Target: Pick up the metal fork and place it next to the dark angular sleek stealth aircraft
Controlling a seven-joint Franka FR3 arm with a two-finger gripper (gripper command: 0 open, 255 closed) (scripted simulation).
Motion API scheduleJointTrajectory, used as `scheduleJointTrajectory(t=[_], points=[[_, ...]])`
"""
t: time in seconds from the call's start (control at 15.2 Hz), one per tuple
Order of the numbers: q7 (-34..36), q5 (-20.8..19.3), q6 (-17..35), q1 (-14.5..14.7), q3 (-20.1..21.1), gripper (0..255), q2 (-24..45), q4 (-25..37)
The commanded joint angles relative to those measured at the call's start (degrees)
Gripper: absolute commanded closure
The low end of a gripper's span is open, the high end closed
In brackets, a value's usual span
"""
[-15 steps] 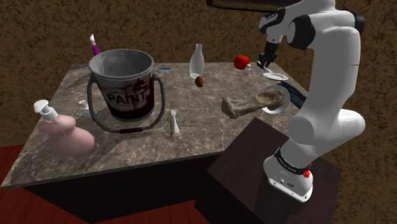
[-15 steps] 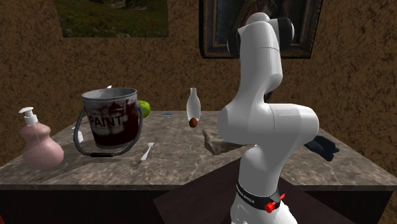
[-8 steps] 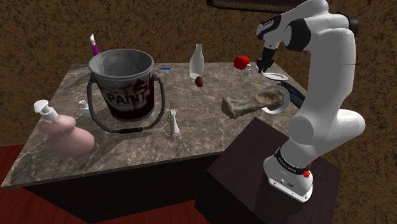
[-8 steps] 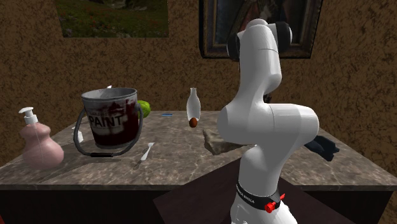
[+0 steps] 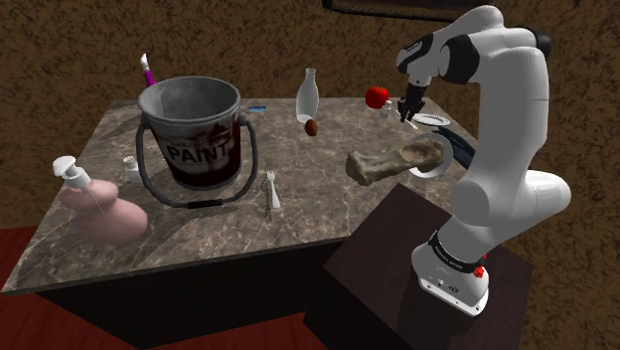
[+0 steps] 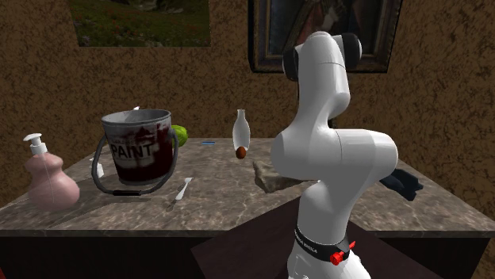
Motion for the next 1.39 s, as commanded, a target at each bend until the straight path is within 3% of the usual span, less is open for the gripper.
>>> scheduleJointTrajectory(t=[0.0,0.86,1.32], points=[[-0.1,0.3,1.1,0.0,0.2,255,0.7,-0.3],[-0.7,2.1,7.5,-1.1,1.8,255,7.1,-0.5],[-0.7,2.1,7.5,-1.1,1.8,255,7.1,-0.5]])
